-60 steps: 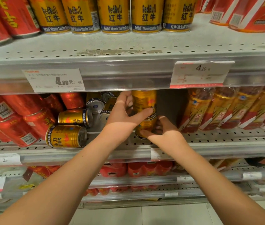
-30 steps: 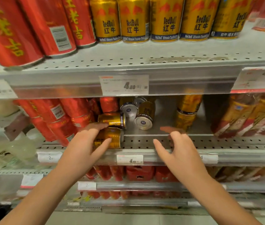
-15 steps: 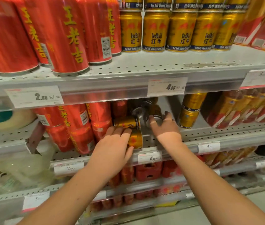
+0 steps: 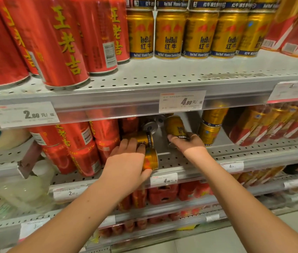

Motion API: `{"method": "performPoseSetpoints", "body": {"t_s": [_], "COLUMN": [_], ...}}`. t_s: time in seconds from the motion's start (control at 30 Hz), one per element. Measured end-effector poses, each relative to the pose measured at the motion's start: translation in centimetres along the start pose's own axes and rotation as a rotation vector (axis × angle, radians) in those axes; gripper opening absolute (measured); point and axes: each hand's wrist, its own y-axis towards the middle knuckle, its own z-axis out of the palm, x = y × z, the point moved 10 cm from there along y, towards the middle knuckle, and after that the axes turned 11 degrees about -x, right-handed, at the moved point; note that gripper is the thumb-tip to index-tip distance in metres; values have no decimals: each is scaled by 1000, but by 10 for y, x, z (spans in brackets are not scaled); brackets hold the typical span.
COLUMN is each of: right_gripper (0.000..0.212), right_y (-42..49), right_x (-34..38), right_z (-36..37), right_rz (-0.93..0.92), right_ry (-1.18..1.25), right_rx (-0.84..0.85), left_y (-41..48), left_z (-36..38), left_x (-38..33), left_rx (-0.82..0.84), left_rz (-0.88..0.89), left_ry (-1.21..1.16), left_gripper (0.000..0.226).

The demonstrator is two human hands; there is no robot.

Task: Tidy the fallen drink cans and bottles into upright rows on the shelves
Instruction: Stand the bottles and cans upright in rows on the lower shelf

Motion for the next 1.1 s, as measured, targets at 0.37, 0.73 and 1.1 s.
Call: {"method": "performPoseSetpoints", "body": {"t_s": [0.37,0.73,1.1], "right_gripper": [70,80,74], "right_y": [-20,-31,-27], "right_x": [-8,-14,-18], "right_z": [-46,-44,-34], "right_rz": [-195,-370,-262], "right_ry": [-67,-341,-469], "right_rx": [37,104,221], "left_y": [-9,0,36], "left_z": [1,-2,2], "left_x": [9,-8,-17], "left_rx": [-32,-198,-356], "left_rz": [-92,-336,-552], "left_ry": [-296,-947,-1336], "left_gripper": [69,69,60]}}
